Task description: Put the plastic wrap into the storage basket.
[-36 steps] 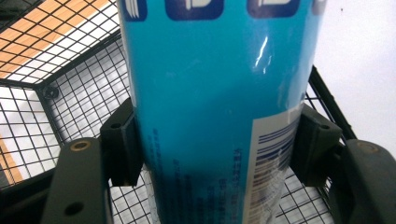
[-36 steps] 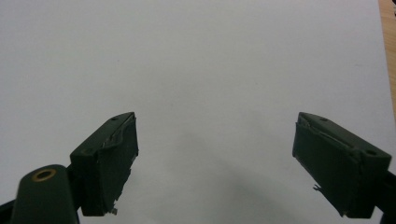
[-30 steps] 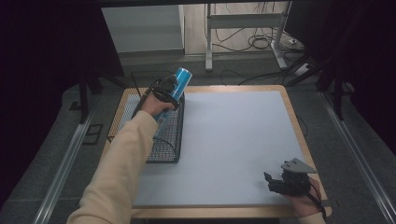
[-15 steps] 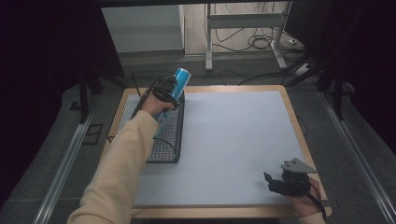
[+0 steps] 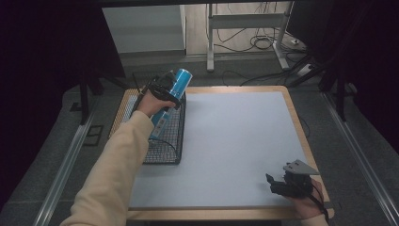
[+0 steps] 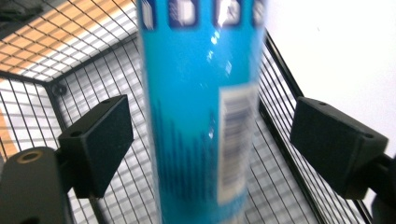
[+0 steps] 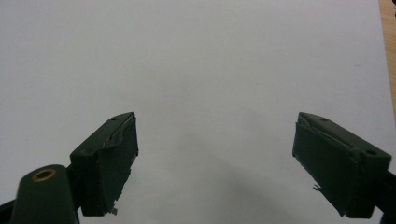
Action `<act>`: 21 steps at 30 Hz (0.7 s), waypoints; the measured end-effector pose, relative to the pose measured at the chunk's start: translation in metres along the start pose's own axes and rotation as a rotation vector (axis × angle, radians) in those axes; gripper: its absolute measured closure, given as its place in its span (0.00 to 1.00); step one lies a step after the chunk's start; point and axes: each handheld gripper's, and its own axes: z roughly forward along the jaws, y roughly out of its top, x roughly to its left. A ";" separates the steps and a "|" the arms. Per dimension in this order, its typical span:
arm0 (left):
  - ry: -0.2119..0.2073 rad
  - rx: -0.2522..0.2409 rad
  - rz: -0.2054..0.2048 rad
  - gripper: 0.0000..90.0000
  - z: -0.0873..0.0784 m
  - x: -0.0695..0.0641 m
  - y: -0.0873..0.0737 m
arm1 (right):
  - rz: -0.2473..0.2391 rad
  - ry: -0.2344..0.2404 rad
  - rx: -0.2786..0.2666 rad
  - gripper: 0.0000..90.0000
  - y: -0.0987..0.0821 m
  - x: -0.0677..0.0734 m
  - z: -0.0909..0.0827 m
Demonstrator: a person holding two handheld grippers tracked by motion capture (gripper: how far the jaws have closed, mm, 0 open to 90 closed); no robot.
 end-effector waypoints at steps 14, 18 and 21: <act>-0.151 -0.211 0.120 0.16 -0.062 -0.052 -0.034 | -0.003 0.001 -0.005 0.16 0.001 0.002 -0.002; -0.196 -0.252 0.167 0.16 -0.071 -0.076 -0.051 | -0.005 0.001 -0.008 0.16 0.001 0.002 -0.002; -0.217 -0.284 0.198 0.17 -0.077 -0.091 -0.062 | -0.004 0.001 -0.008 0.16 0.002 0.002 -0.002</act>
